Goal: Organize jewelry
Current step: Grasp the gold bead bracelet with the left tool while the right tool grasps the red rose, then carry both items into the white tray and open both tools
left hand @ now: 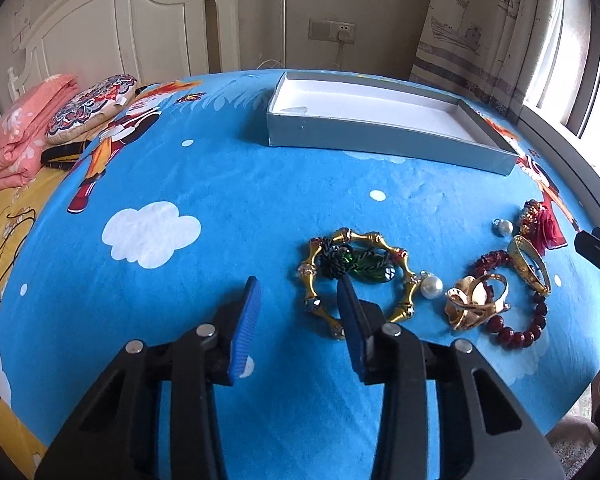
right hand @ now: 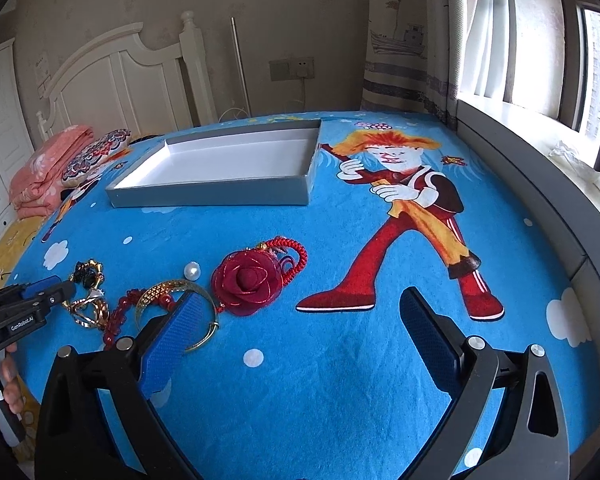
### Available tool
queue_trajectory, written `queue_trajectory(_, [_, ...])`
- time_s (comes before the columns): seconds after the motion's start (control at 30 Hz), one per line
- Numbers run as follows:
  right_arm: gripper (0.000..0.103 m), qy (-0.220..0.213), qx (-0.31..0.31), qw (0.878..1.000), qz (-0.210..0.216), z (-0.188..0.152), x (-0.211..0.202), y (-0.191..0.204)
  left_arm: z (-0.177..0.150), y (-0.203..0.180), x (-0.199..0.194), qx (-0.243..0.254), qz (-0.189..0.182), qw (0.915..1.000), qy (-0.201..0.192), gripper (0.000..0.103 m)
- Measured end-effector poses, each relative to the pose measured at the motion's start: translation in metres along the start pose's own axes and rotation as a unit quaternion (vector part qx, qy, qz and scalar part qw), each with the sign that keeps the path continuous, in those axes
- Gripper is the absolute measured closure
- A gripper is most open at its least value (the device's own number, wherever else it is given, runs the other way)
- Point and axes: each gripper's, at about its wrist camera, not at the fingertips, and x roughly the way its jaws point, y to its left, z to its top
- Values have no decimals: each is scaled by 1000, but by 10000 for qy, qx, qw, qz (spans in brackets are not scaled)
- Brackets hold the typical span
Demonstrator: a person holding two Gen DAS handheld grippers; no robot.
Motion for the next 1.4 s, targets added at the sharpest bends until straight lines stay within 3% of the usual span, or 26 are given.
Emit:
queue_trajectory(0.03, [10,18,5,10000,16,1,2,0,0,-1,1,70,74,9999,-4,71])
queue_trajectory(0.1, [13,58,5,10000,19,3,5,1,1,-3,1,160,130,9998,-22,93])
queue_trajectory(0.2, [19,128,-5,9999,55,6,10,3,2,0,-1,108,81,9999,-43,93])
queue_trajectory(0.47, [28,477,8,9982,375,11,32,15,16,-5,-34,107,-142,9981,-595,93])
queue_trajectory(0.6, [48,663,-49,9967,457,11,43,21,21,-13,-39,210,-304,9969,-701,93])
queue_trajectory(0.73, [74,653,-117,9967,477,10,44,24,23,-19,-42,258,-455,9955,-792,93])
queue_trajectory(1.0, [74,225,-169,9986,456,17,16,18,39,-20,-52,259,-782,9918,-982,93])
queue_trajectory(1.4, [74,7,-155,9990,420,31,9,13,66,-24,-66,389,-952,9860,-1314,93])
